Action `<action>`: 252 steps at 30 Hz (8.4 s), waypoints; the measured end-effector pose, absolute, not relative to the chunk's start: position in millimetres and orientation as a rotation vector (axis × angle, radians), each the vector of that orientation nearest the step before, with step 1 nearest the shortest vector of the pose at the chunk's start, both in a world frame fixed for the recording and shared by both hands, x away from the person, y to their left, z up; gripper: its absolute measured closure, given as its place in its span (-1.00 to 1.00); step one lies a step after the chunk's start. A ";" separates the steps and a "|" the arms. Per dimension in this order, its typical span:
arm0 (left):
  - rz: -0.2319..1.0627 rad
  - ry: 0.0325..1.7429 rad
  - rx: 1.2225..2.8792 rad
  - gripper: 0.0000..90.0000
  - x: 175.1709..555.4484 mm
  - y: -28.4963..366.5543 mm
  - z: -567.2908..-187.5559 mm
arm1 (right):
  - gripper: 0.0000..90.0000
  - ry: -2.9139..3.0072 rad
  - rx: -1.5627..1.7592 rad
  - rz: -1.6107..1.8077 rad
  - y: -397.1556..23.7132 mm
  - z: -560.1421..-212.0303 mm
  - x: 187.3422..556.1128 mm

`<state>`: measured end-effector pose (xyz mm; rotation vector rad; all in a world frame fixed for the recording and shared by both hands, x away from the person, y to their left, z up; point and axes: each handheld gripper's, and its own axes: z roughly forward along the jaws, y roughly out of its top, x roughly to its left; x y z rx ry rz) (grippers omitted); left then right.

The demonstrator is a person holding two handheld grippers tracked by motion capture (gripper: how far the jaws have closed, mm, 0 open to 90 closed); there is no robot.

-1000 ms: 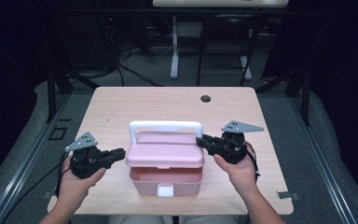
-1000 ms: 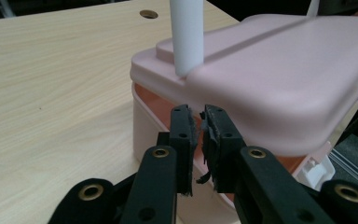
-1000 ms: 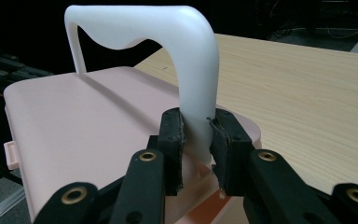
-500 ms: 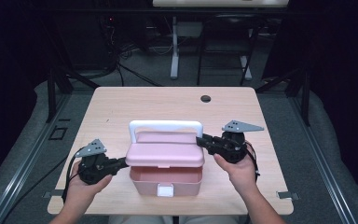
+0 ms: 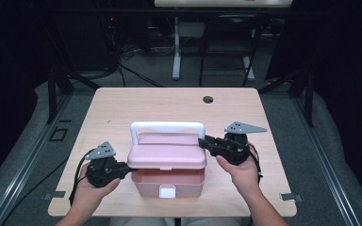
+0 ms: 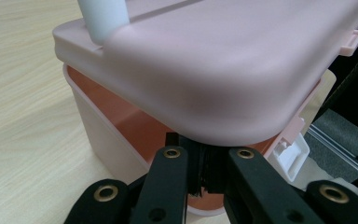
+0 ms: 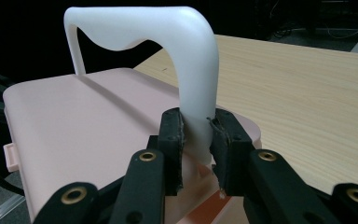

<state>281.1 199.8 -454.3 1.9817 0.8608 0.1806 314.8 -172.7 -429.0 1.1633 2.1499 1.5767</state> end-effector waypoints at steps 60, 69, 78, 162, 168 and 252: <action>0.222 0.866 1.943 0.96 299.6 193.3 -413.1 | 0.89 2.109 1.141 1.551 -194.3 -447.1 279.0; 0.237 0.871 1.947 0.96 307.0 191.9 -403.3 | 0.93 2.200 1.072 1.483 -172.5 -463.1 273.3; 0.243 0.879 1.940 0.96 311.5 191.4 -399.2 | 0.96 2.255 1.059 1.462 -160.6 -475.7 269.4; 0.268 0.983 1.893 0.95 354.4 192.3 -384.8 | 1.00 2.424 1.007 1.379 -130.5 -502.7 271.9; 0.280 0.994 1.890 0.95 357.5 193.7 -385.8 | 1.00 2.423 1.009 1.383 -130.4 -502.9 272.0; 0.415 1.247 1.857 0.87 449.7 177.6 -423.8 | 1.00 2.411 1.009 1.399 -131.7 -504.1 270.9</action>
